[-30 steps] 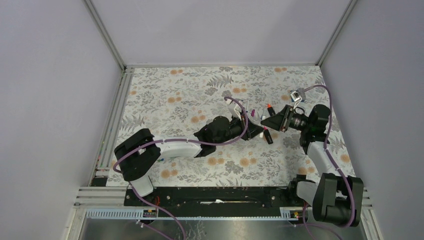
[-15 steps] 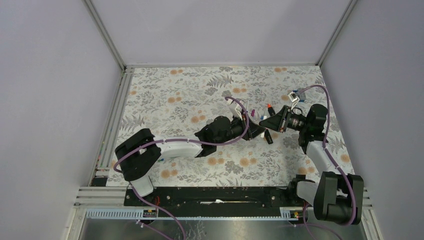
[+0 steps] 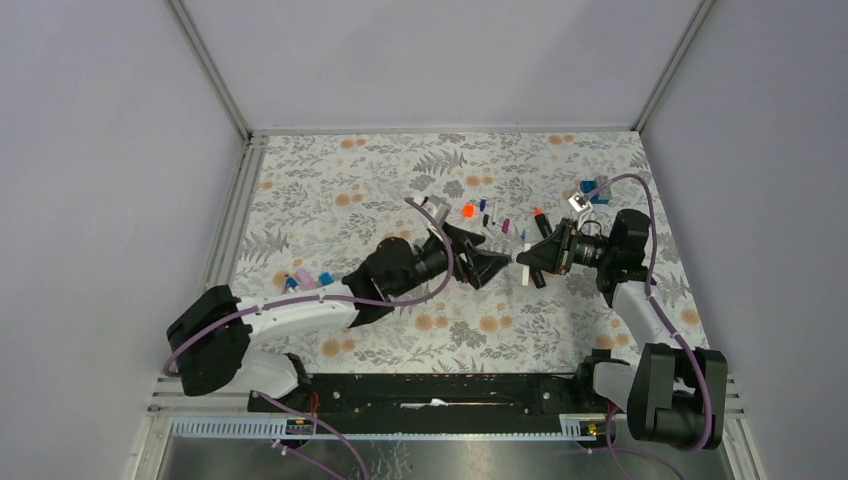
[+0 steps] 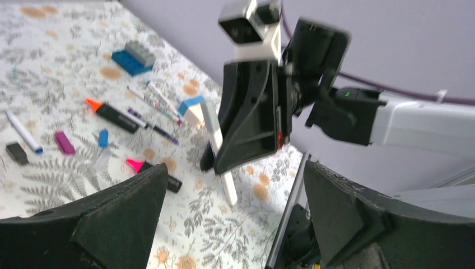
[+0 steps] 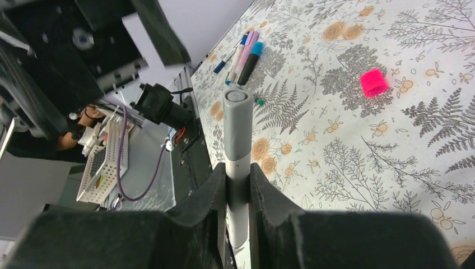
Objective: Open the pen caps
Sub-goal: Open the pen cap from the pen.
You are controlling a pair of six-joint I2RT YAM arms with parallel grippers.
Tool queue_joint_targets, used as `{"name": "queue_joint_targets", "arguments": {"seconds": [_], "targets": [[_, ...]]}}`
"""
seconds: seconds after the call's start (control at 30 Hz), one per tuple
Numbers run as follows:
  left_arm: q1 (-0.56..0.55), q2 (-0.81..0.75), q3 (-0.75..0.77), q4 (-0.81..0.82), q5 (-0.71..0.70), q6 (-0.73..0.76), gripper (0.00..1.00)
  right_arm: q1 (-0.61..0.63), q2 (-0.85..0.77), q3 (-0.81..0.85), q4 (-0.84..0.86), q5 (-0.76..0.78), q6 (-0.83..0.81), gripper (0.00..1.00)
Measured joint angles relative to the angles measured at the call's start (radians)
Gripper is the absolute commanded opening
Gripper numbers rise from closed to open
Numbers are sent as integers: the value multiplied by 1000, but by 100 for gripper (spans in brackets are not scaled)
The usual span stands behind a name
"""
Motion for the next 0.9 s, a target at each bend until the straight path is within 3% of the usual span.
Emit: {"name": "queue_joint_targets", "arguments": {"seconds": [0.13, 0.27, 0.6, 0.73, 0.83, 0.9], "targets": [[104, -25, 19, 9, 113, -36, 99, 1, 0, 0, -42, -44, -72, 0], [192, 68, 96, 11, 224, -131, 97, 8, 0, 0, -63, -78, -113, 0], [172, 319, 233, 51, 352, -281, 66, 33, 6, 0, -82, -114, -143, 0], [159, 356, 257, 67, 373, -304, 56, 37, 13, 0, -82, -116, -146, 0], [151, 367, 267, 76, 385, -315, 40, 38, 17, 0, -83, -116, -146, 0], [148, 375, 273, 82, 394, -319, 35, 40, 19, 0, -84, -116, -146, 0]]}}
